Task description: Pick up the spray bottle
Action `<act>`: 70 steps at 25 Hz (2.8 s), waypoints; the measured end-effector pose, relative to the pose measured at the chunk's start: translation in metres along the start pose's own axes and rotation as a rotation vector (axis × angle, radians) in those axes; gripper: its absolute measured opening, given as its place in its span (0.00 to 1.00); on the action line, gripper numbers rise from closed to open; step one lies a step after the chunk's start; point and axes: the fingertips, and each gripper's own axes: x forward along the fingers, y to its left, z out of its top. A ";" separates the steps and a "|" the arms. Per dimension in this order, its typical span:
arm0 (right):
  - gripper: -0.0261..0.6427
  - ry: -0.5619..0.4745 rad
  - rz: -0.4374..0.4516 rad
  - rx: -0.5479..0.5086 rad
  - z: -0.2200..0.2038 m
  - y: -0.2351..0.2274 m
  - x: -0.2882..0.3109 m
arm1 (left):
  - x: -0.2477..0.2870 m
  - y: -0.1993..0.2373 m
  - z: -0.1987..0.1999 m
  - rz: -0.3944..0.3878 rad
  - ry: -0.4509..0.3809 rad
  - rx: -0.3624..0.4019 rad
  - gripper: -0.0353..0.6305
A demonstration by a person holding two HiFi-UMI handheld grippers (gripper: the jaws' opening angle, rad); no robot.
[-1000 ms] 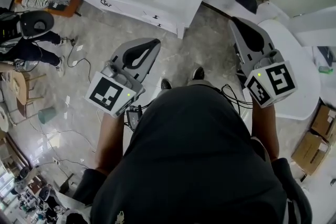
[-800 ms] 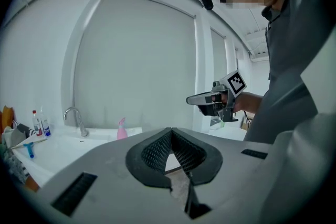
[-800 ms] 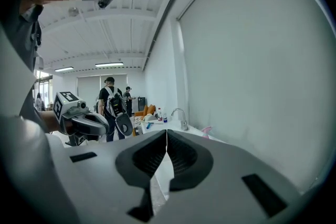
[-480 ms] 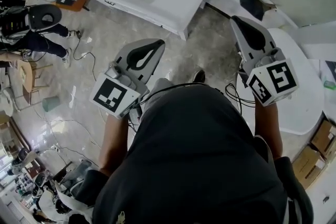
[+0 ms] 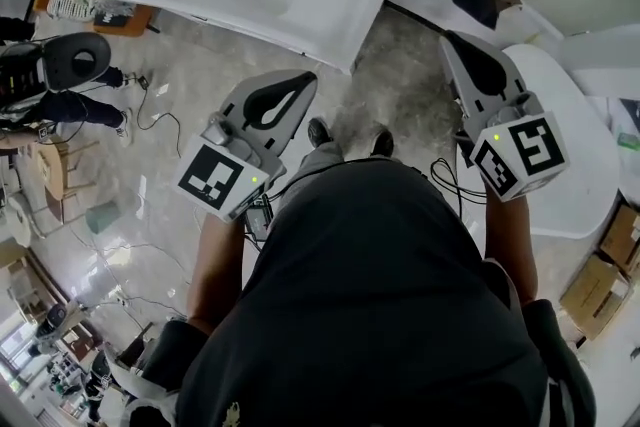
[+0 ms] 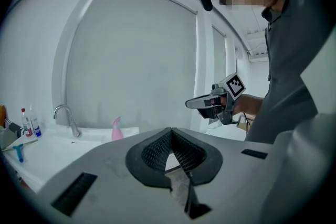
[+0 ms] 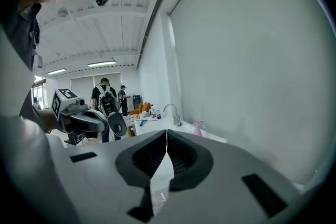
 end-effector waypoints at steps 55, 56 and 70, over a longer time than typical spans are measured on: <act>0.05 0.078 0.106 -0.044 0.052 -0.105 0.195 | 0.089 0.186 0.029 0.091 0.001 -0.039 0.06; 0.05 0.076 0.094 -0.045 0.053 -0.105 0.197 | 0.089 0.190 0.027 0.077 0.000 -0.040 0.06; 0.05 0.099 -0.134 0.005 0.063 -0.097 0.248 | 0.088 0.276 0.039 -0.105 -0.050 -0.028 0.06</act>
